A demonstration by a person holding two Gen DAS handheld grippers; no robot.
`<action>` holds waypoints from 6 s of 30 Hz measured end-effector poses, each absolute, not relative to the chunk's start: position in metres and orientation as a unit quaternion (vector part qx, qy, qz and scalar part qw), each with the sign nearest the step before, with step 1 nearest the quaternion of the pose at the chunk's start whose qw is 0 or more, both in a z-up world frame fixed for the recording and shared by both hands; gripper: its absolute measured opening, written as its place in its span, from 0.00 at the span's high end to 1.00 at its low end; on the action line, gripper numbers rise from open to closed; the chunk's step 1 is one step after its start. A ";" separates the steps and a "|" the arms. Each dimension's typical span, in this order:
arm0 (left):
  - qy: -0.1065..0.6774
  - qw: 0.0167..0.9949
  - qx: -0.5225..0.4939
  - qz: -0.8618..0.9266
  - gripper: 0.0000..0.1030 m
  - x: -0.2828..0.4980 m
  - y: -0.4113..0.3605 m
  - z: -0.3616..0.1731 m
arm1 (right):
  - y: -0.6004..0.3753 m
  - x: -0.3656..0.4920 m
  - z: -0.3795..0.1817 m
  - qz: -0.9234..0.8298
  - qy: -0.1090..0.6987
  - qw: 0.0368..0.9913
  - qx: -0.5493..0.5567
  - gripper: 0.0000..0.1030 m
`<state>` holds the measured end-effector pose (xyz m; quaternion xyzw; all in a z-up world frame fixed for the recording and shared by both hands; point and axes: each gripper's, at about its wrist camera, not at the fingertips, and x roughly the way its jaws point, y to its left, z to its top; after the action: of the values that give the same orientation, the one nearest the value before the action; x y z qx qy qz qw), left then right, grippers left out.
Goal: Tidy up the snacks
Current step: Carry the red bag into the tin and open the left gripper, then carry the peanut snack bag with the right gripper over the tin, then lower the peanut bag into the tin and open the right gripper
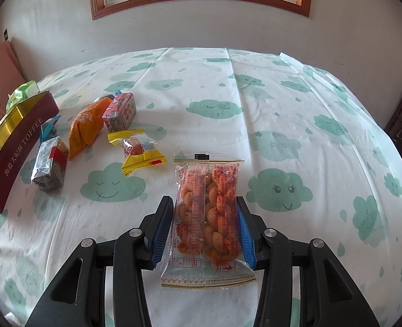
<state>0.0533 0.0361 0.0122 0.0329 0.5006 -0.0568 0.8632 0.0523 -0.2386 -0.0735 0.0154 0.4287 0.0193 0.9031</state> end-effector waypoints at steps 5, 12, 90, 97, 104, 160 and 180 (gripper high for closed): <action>0.501 0.865 0.036 0.008 0.61 0.076 0.093 0.009 | -0.239 0.052 -0.074 0.019 0.429 0.903 0.016 0.55; 0.535 0.842 0.066 0.036 0.61 0.092 0.149 -0.021 | -0.239 0.052 -0.074 0.019 0.429 0.903 0.015 0.55; 0.473 0.875 -0.059 0.081 0.08 0.026 0.203 -0.009 | -0.139 0.055 -0.003 0.068 0.447 0.891 0.046 0.60; 0.473 0.869 -0.096 0.108 0.08 0.016 0.232 -0.010 | -0.048 0.058 0.019 0.176 0.435 0.882 0.037 0.60; 0.469 0.865 -0.110 0.143 0.08 0.006 0.260 -0.008 | 0.027 0.063 0.018 0.243 0.446 0.861 0.019 0.60; 0.480 0.863 -0.082 0.134 0.08 0.005 0.240 -0.007 | 0.056 0.050 -0.013 0.309 0.467 0.828 0.007 0.49; 0.488 0.860 -0.079 0.128 0.08 0.009 0.236 -0.015 | 0.055 0.038 -0.012 0.304 0.441 0.841 -0.069 0.49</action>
<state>0.0090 0.2364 -0.0146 -0.0788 0.4884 0.1282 0.8595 0.0382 0.0555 -0.0119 -0.0691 0.4413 0.3042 0.8414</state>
